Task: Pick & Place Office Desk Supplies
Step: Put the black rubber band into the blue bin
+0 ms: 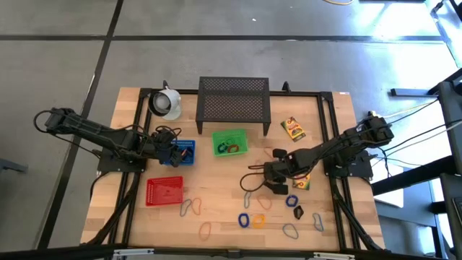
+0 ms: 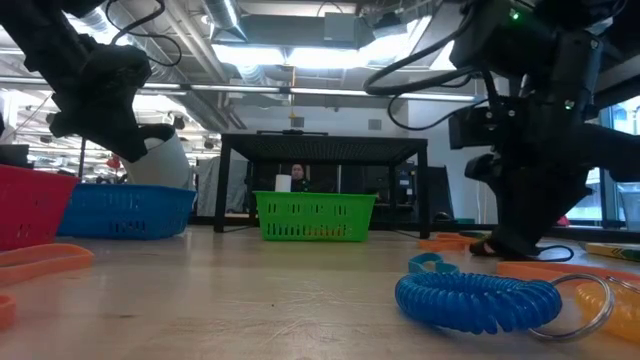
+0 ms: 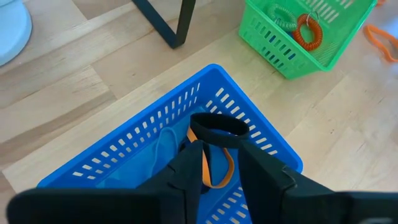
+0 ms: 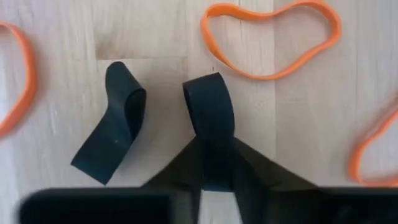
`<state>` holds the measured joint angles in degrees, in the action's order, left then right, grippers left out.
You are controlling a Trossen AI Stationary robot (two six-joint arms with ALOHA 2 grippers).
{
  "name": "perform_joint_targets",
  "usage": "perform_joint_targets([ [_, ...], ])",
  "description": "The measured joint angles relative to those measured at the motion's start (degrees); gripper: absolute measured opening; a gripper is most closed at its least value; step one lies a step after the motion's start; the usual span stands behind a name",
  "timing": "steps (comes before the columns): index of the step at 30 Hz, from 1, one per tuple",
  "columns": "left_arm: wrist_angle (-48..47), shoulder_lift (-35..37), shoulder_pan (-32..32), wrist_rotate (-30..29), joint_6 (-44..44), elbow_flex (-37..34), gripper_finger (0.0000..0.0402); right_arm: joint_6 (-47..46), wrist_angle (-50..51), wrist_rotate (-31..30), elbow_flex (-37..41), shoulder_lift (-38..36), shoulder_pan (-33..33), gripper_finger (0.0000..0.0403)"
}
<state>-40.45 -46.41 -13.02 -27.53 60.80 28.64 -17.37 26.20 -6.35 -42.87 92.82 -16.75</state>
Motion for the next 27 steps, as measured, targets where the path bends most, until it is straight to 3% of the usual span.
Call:
perform_joint_targets([
  [3,0.1,0.0,0.0,0.0,0.0,0.0,0.0093,0.0,0.1,0.0,0.0,-0.3,0.0,0.0012],
  [8,3.9,0.0,0.0,0.0,-1.4,0.0,0.0093,-1.5,0.7,0.0,0.5,-3.0,0.0,0.0020],
  [14,14.1,0.0,0.0,0.0,-9.1,0.0,0.0093,-4.4,0.6,-0.1,0.5,-10.4,0.0,0.0007],
  [18,22.9,0.0,0.0,-0.1,-16.2,0.0,0.0093,-9.8,-1.2,-4.8,0.5,-16.1,0.0,0.0007],
  [23,34.2,0.0,0.0,-1.8,-24.0,0.0,0.0101,-14.3,-12.7,-15.3,0.4,-20.9,0.0,0.0007],
  [27,43.4,0.0,0.0,-4.4,-29.2,0.0,0.0120,-13.7,-27.5,-19.8,0.3,-21.5,0.0,0.0007],
])
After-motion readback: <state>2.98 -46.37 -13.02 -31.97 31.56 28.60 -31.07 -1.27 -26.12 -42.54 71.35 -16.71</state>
